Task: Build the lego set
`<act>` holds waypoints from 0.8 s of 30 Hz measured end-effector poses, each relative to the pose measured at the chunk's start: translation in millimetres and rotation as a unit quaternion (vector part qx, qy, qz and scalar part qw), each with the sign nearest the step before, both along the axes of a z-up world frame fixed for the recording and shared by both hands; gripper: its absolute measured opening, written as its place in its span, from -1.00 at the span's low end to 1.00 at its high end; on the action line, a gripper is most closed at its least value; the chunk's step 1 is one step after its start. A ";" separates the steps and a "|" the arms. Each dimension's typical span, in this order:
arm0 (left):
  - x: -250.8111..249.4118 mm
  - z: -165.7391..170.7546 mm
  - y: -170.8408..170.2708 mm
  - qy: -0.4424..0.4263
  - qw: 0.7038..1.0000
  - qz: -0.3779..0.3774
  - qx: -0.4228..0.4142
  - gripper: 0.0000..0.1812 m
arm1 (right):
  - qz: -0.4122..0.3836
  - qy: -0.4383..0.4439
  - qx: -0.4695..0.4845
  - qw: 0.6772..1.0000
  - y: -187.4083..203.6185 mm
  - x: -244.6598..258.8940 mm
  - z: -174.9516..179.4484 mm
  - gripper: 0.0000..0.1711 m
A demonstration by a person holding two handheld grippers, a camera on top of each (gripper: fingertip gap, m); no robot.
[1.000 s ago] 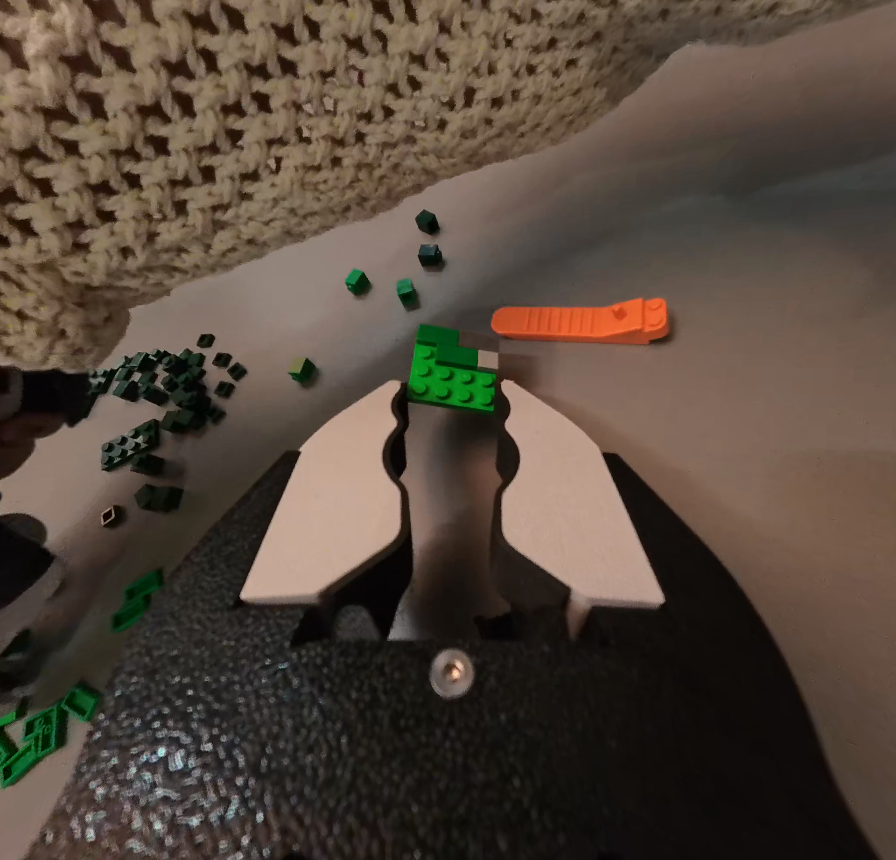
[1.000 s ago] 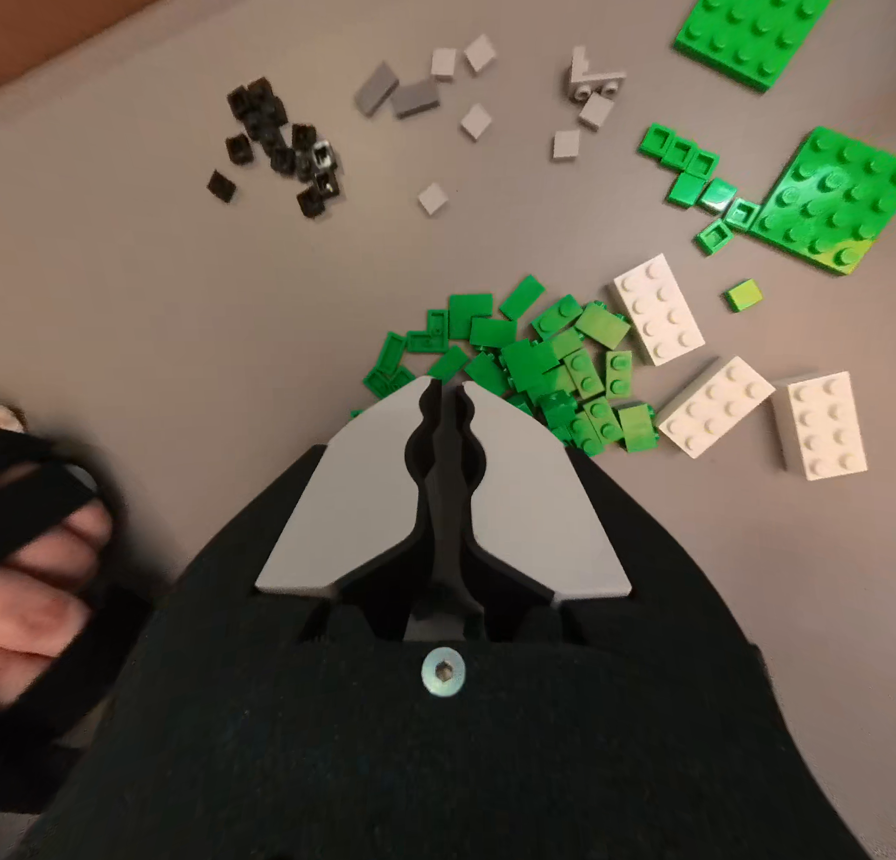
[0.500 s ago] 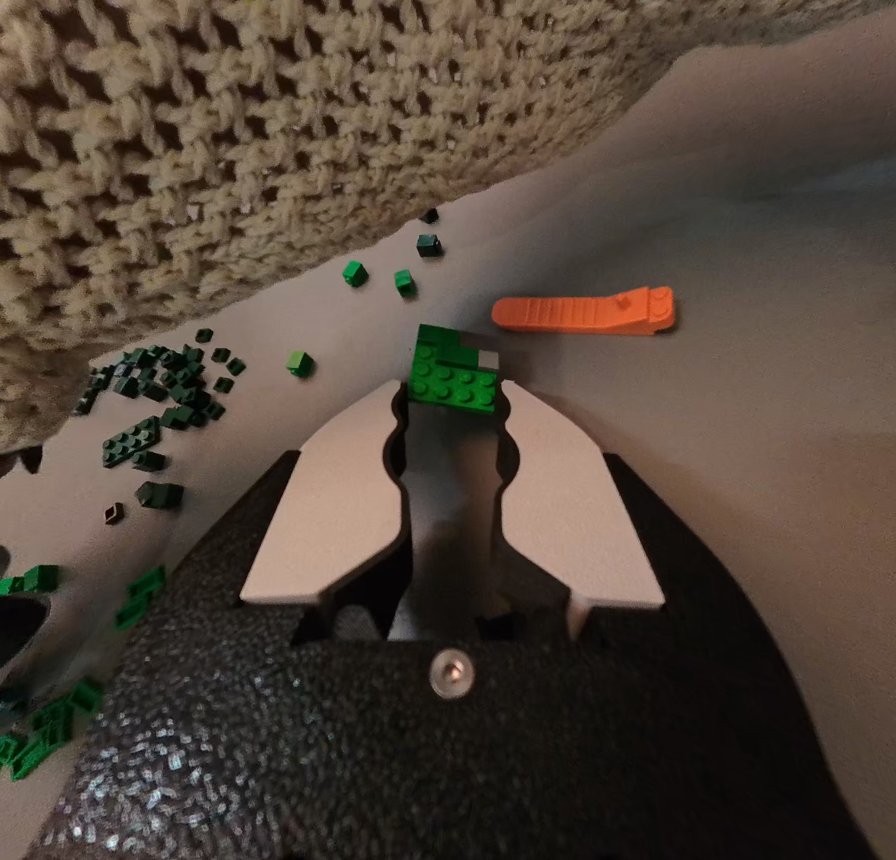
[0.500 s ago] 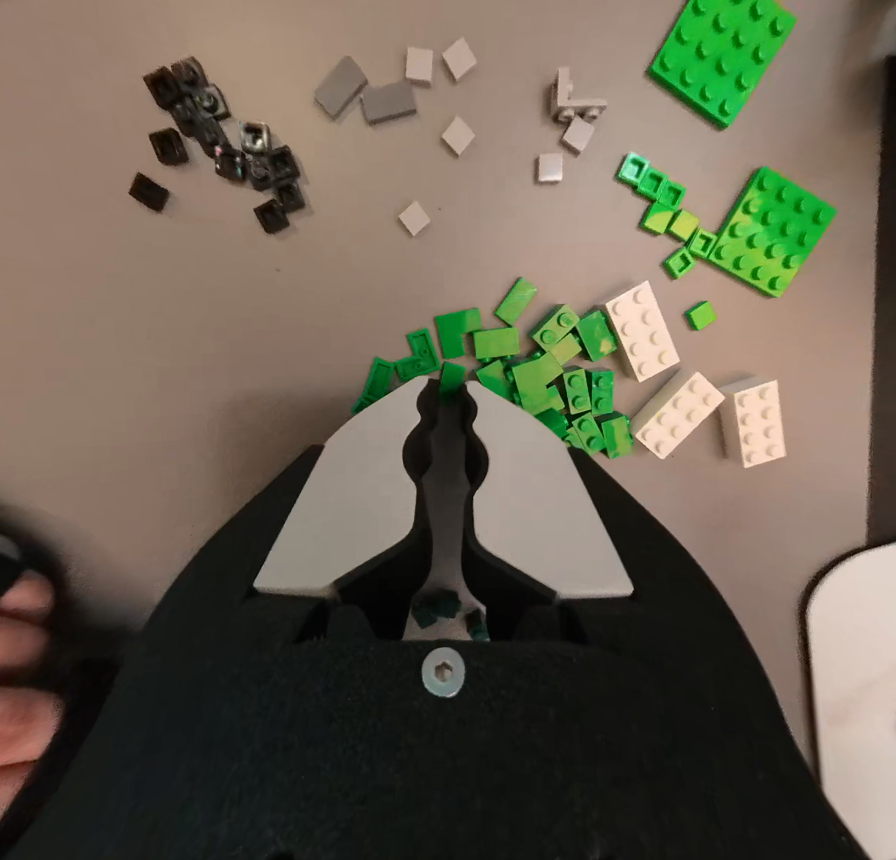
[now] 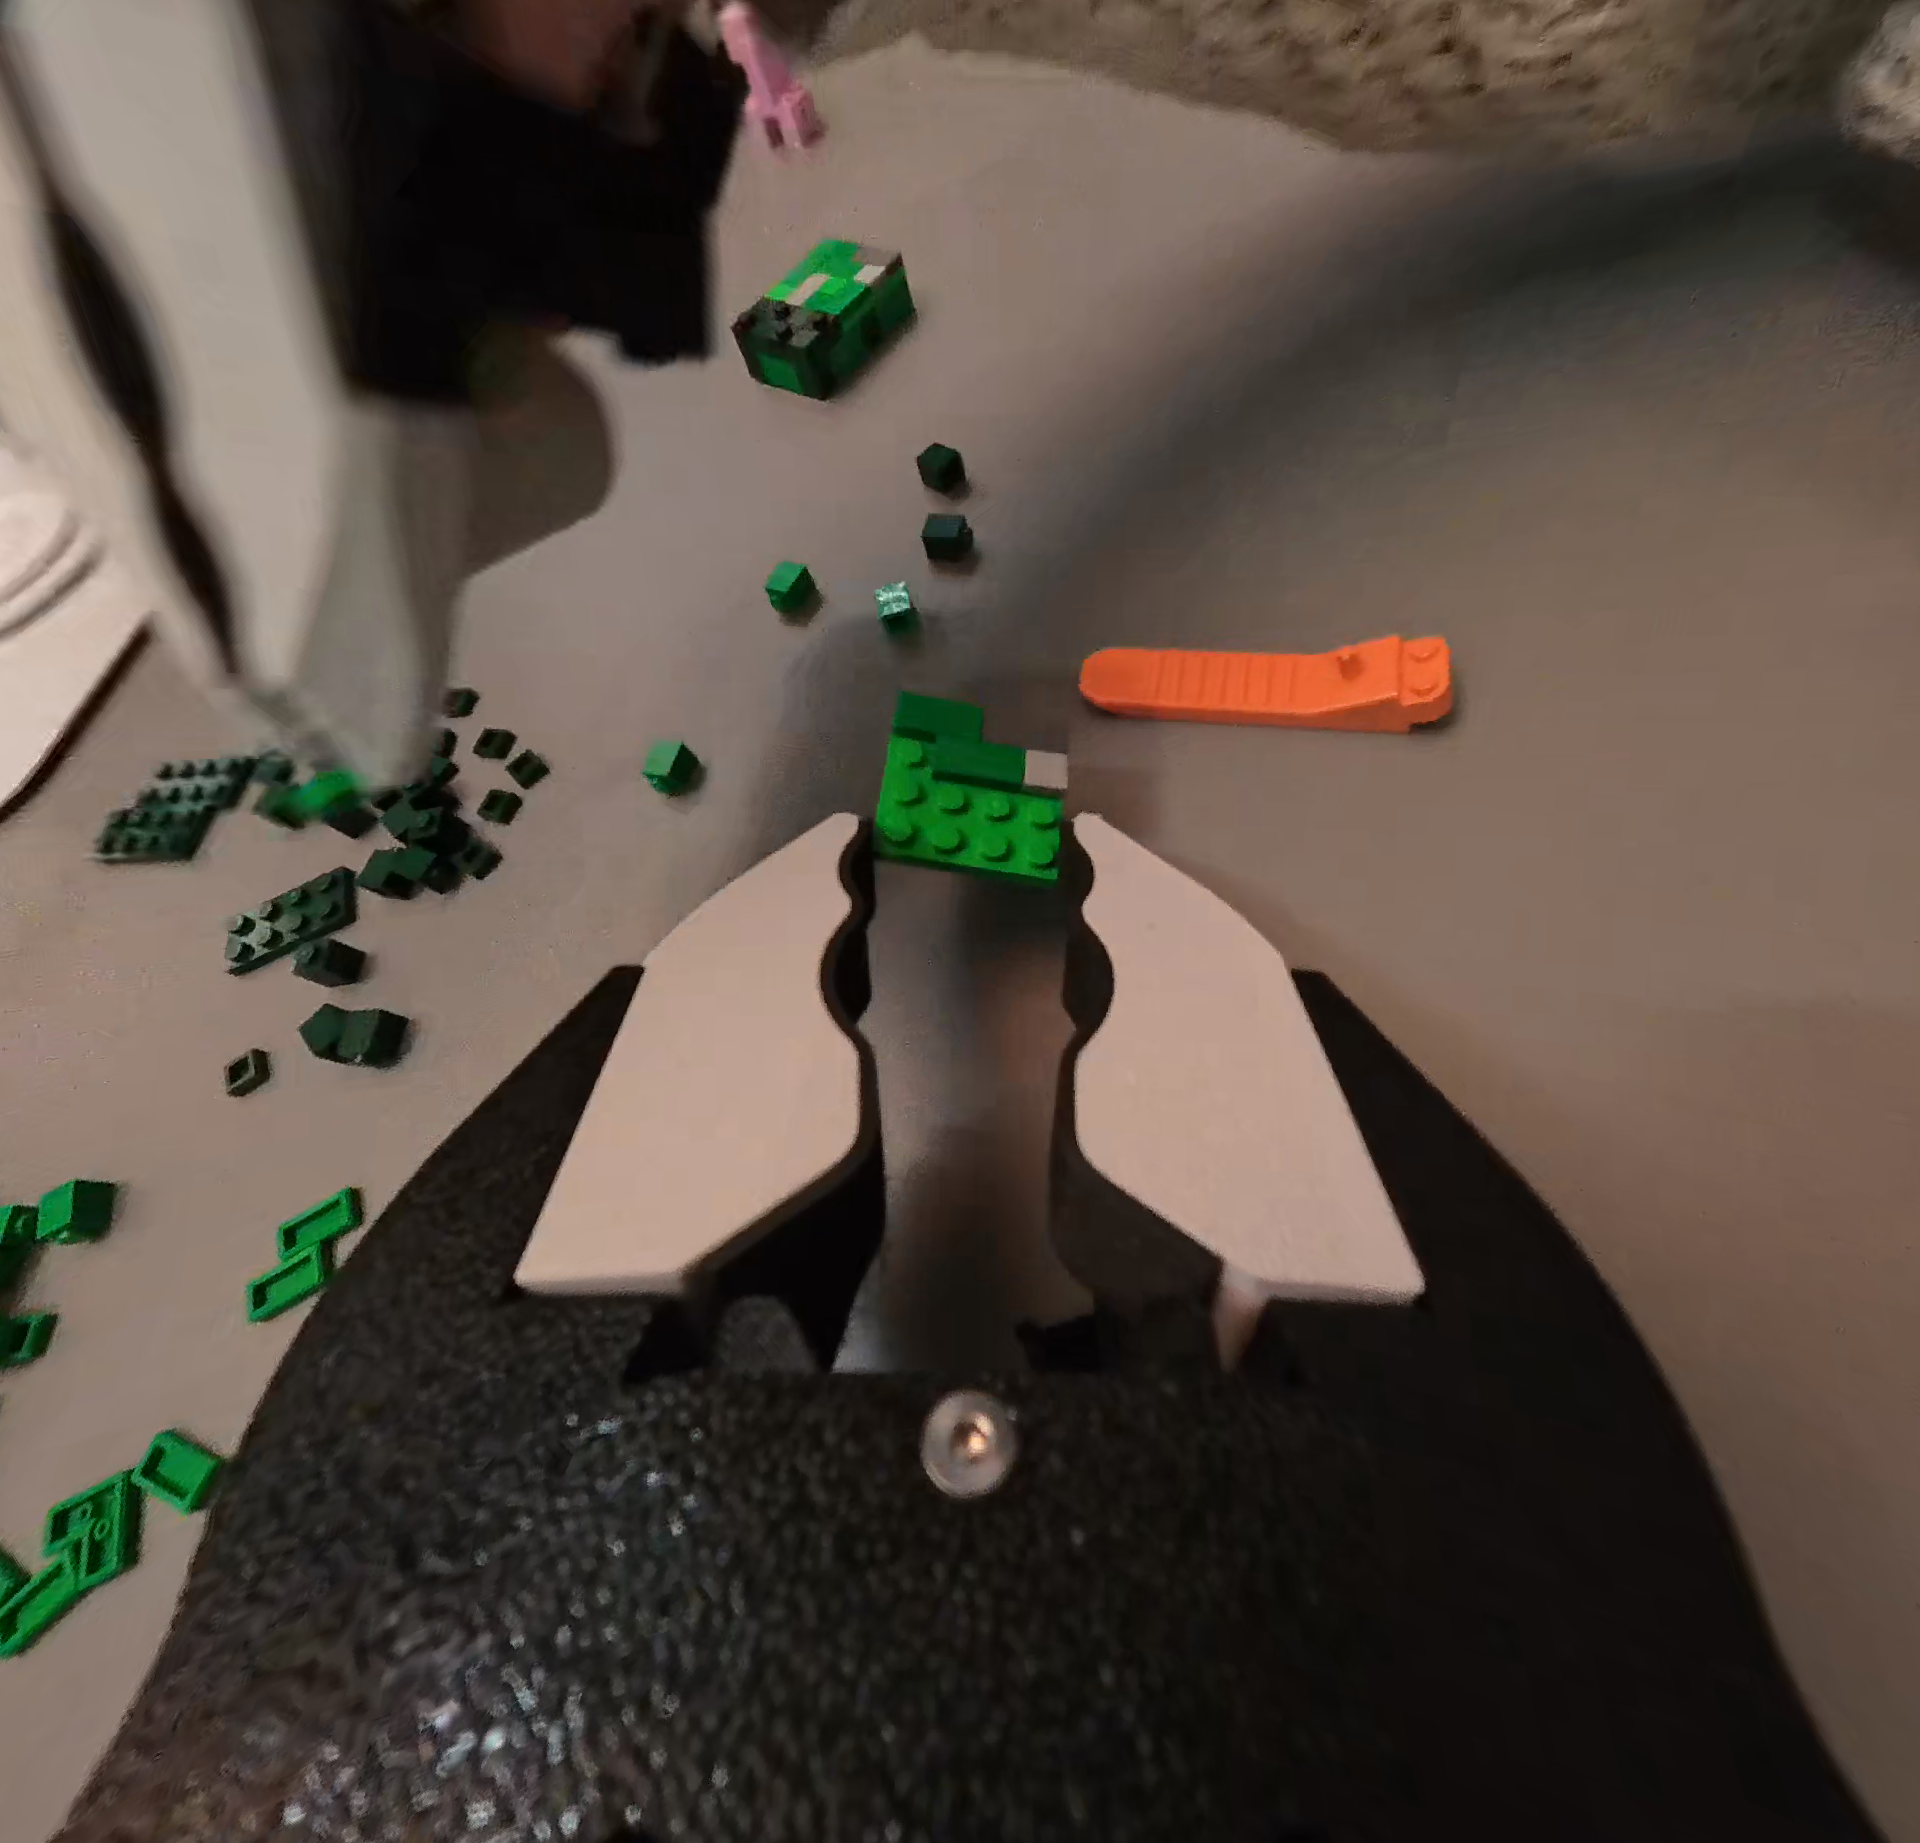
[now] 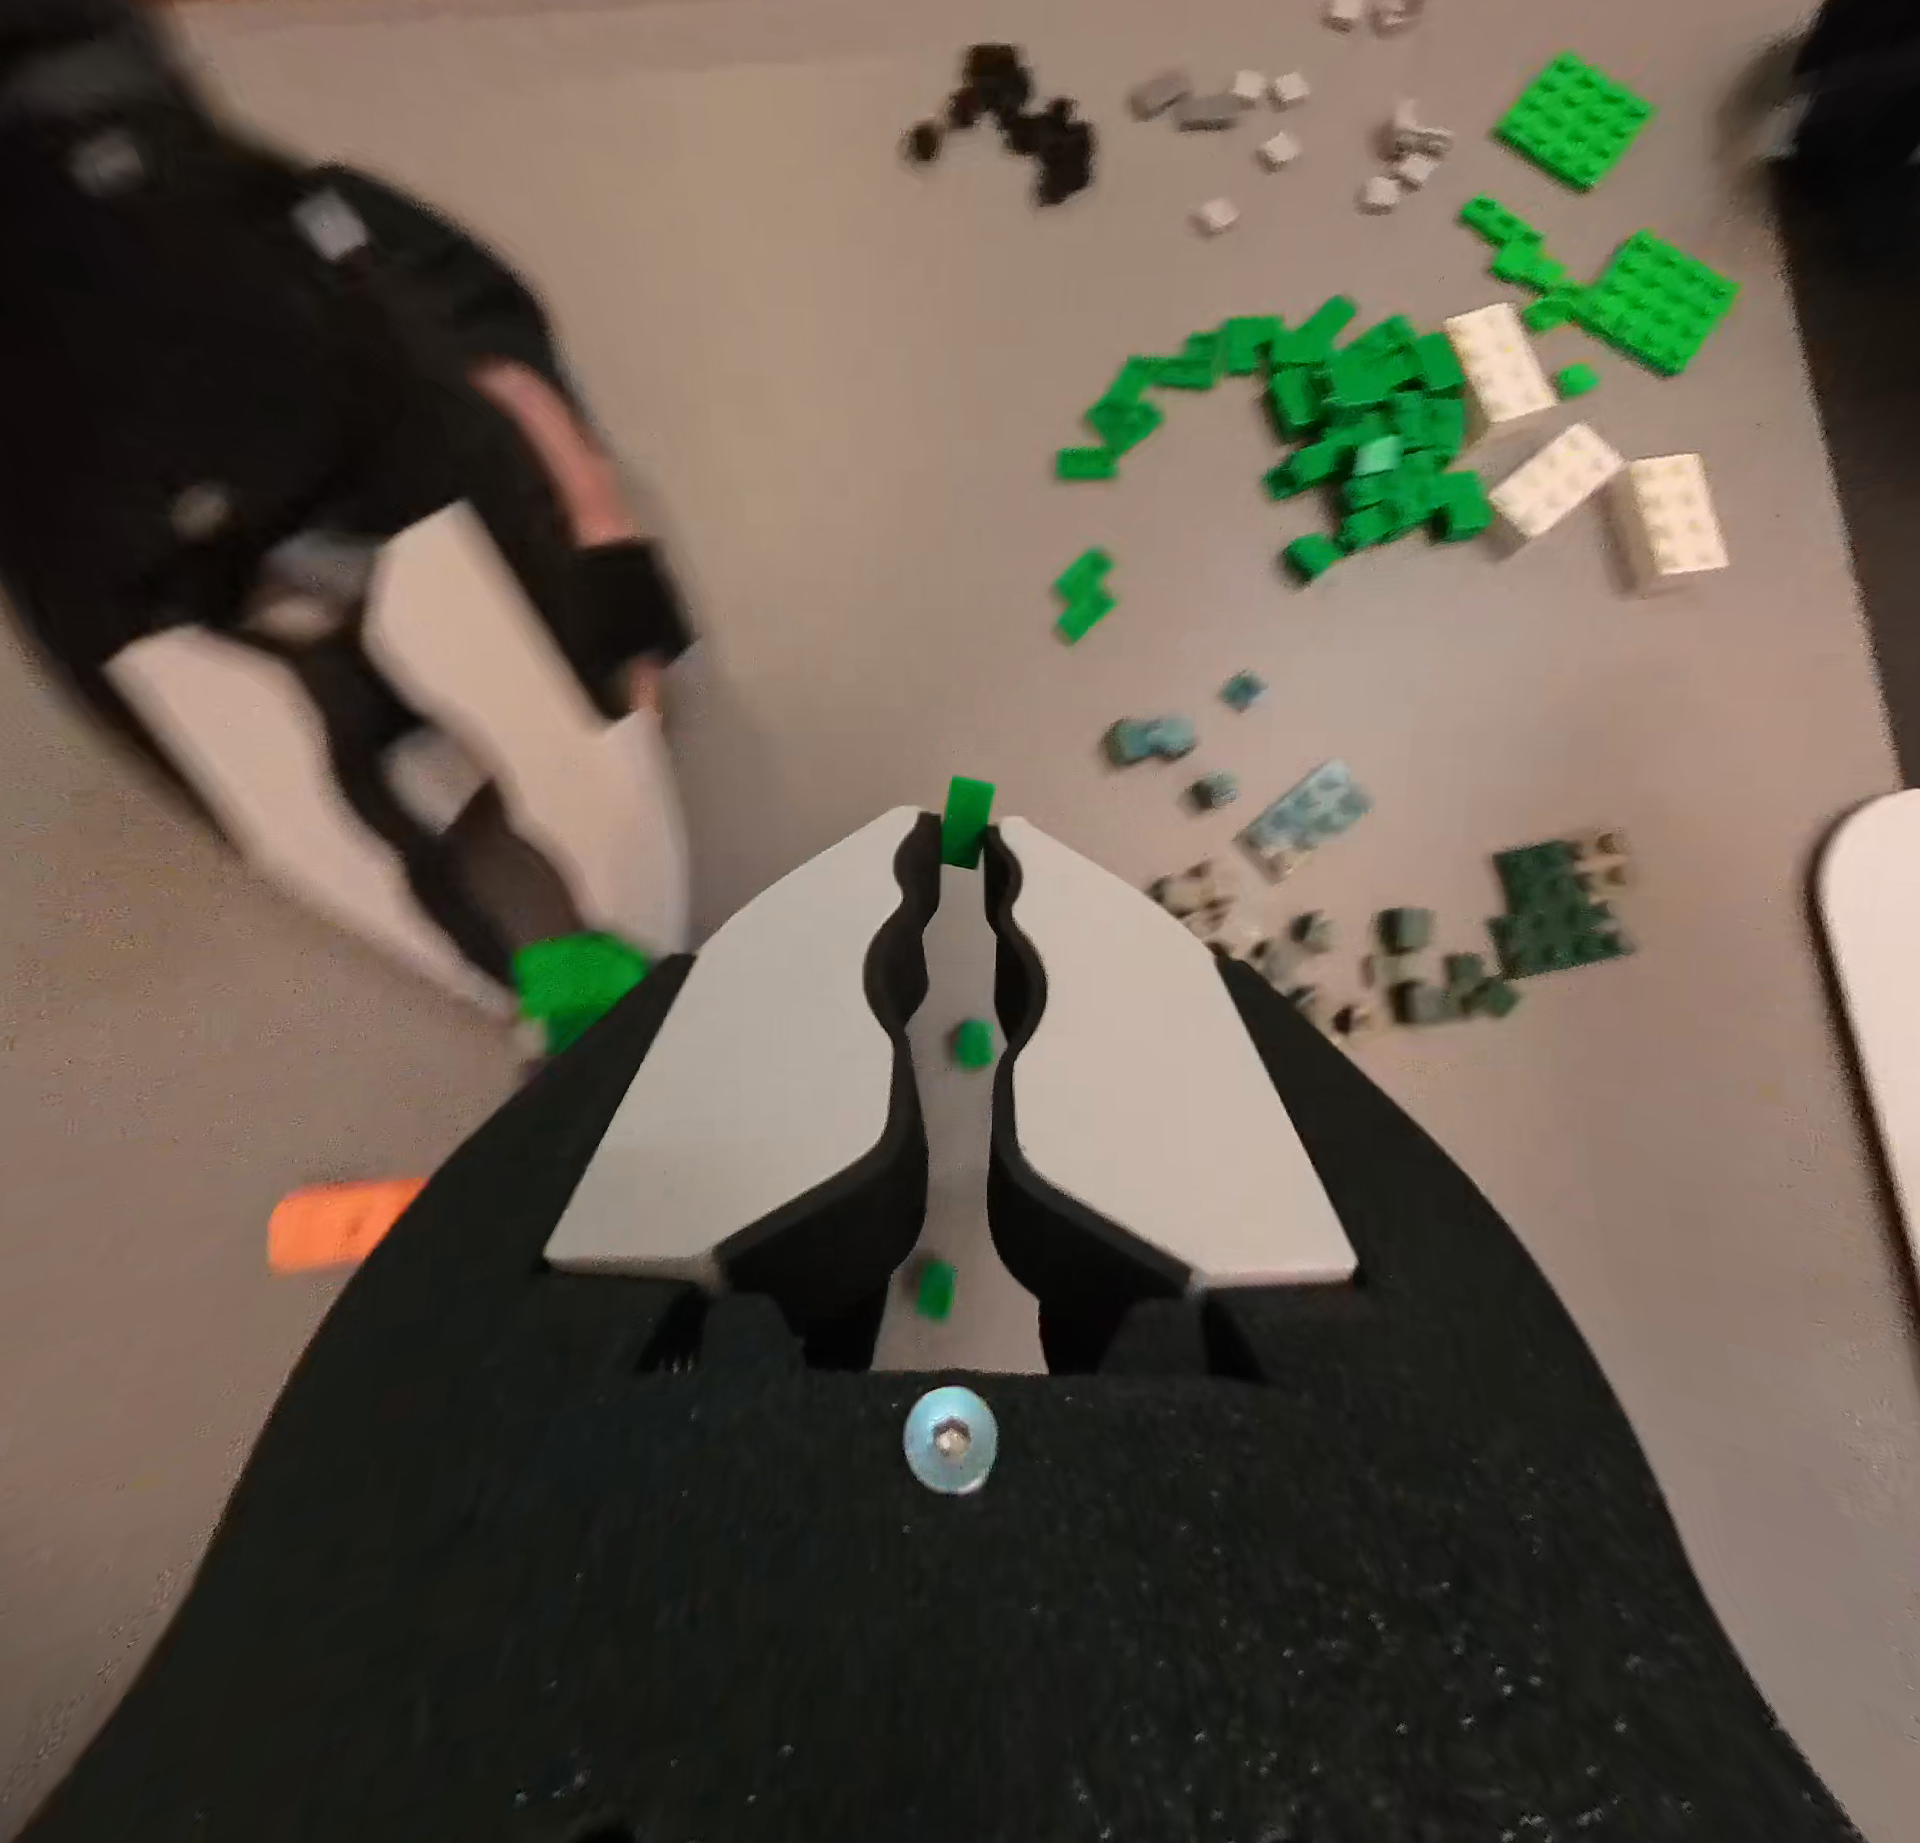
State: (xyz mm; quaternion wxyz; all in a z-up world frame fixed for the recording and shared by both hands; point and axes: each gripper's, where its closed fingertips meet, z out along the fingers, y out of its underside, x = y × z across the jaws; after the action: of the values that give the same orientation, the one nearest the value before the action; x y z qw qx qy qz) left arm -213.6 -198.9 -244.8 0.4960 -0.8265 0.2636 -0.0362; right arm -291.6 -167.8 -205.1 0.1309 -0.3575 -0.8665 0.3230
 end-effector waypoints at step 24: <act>12.1 -0.4 -3.3 -0.008 0.999 -0.033 -0.008 -0.63 | 0.129 0.023 0.138 0.982 -31.3 86.5 -29.2 -0.91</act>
State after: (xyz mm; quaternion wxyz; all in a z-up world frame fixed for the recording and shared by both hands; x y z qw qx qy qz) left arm -201.5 -202.1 -245.2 0.4899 -0.8211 0.2864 -0.0614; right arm -205.2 -199.2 -234.3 0.1561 -0.2142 -0.9381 0.2230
